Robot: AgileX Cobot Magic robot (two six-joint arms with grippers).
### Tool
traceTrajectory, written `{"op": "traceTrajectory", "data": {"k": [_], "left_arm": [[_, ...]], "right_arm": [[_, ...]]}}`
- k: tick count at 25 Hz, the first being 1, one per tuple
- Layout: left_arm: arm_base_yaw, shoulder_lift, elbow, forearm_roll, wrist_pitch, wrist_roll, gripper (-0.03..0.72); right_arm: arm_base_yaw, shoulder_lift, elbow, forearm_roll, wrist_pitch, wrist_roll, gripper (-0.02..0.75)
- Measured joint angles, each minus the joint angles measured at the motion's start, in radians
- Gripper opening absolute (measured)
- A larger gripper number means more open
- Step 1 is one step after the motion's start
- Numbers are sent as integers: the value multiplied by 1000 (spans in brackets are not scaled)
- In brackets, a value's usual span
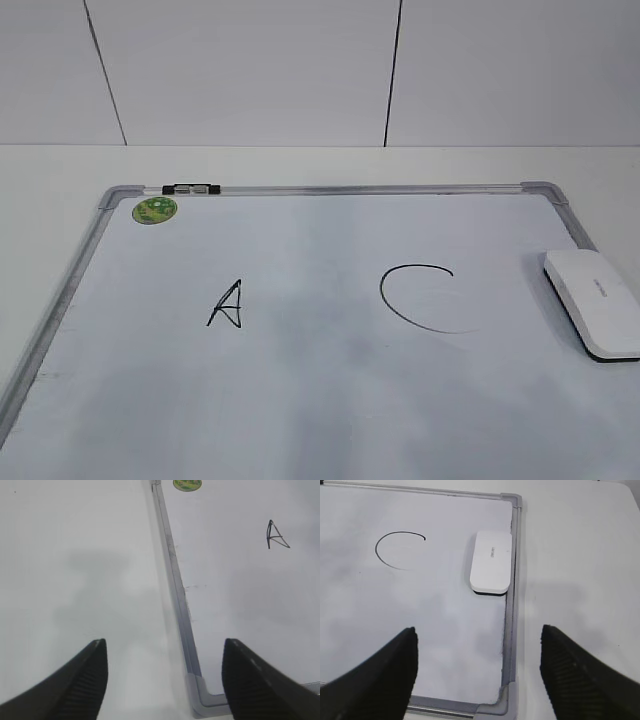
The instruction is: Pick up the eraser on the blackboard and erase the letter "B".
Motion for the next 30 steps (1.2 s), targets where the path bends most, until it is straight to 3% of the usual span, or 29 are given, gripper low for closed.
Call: {"op": "traceTrajectory", "data": {"k": [16, 30], "left_arm": [[0, -182, 29, 0, 1, -32, 418], [0, -182, 31, 4, 1, -40, 413]], "right_arm": [[0, -46, 47, 2, 17, 11, 594], [0, -49, 46, -17, 17, 44, 594]]}}
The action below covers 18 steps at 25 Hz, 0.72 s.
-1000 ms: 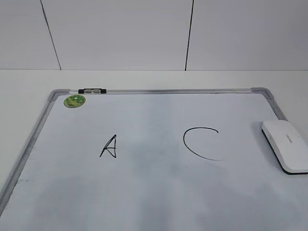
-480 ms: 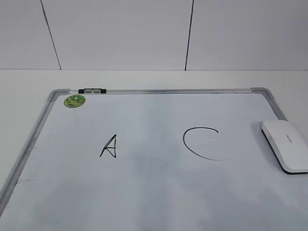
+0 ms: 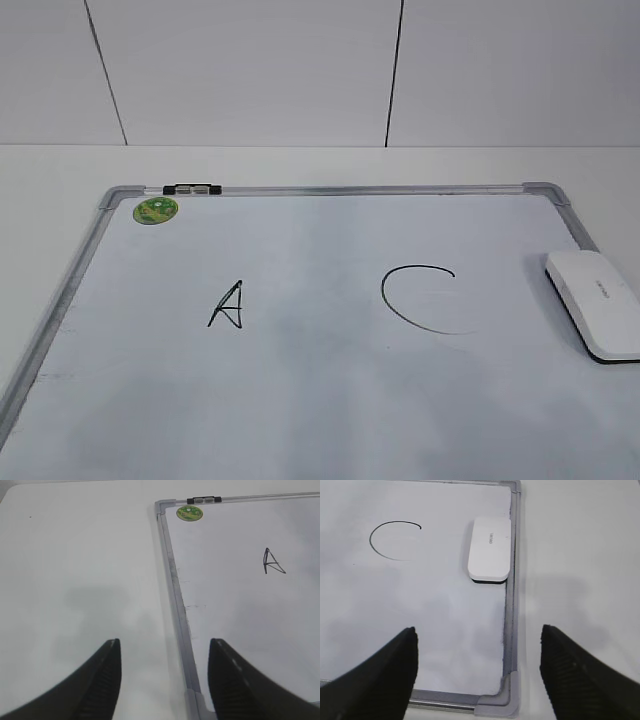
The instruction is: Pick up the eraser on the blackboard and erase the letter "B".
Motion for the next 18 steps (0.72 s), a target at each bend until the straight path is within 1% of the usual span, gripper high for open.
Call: {"op": "traceTrajectory", "data": {"k": [3, 6, 18], "left_arm": [[0, 0, 0, 0, 0, 0, 413], [0, 0, 0, 0, 0, 0, 413], [0, 0, 0, -40, 0, 0, 413]], "right_arm": [[0, 0, 0, -41, 0, 39, 594], [0, 0, 0, -54, 0, 53, 594], [0, 0, 0, -59, 0, 56, 594]]}}
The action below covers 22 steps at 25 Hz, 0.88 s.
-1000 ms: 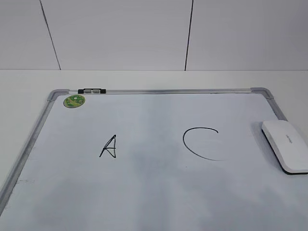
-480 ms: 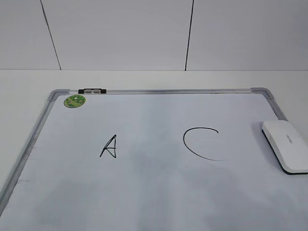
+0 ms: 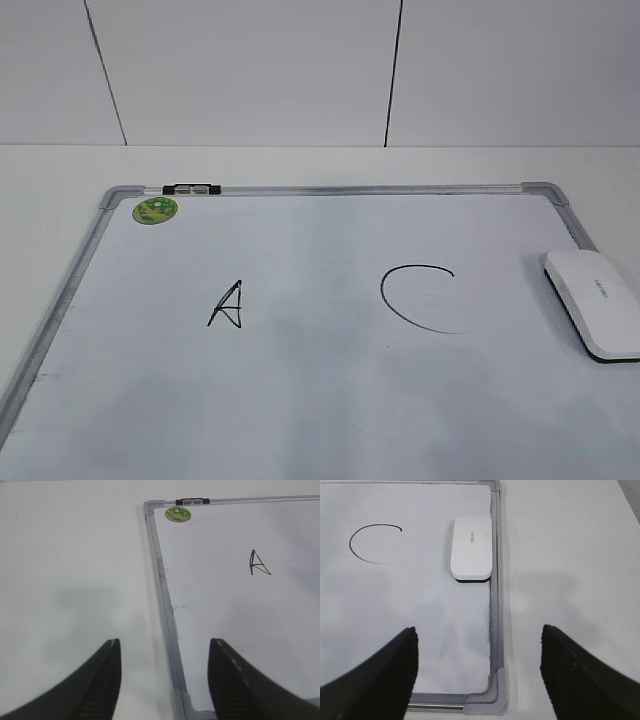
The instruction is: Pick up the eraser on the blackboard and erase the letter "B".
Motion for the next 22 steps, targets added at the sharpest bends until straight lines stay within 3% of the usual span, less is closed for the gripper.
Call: {"op": "traceTrajectory", "data": {"k": [22], "left_arm": [[0, 0, 0, -10, 0, 0, 413]], "right_arm": [[0, -24, 2, -4, 3, 2, 594]]}}
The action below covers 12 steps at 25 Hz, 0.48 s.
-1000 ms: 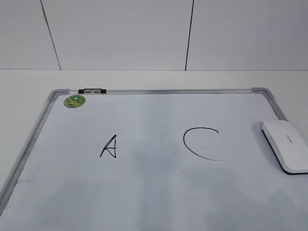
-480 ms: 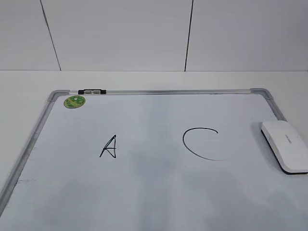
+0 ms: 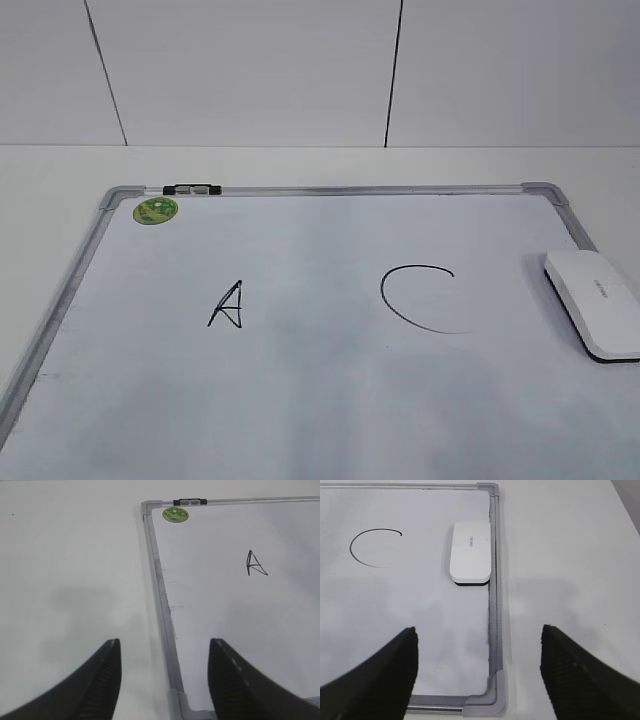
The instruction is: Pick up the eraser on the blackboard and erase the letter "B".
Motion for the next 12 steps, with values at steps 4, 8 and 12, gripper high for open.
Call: {"op": "traceTrajectory", "data": {"k": [4, 8, 12], "left_arm": [[0, 0, 0, 0, 0, 0, 413], [0, 0, 0, 0, 0, 0, 413], [0, 0, 0, 0, 0, 0, 413]], "right_arm": [[0, 0, 0, 0, 0, 0, 594], [0, 0, 0, 0, 0, 0, 594], [0, 0, 0, 0, 0, 0, 594]]}}
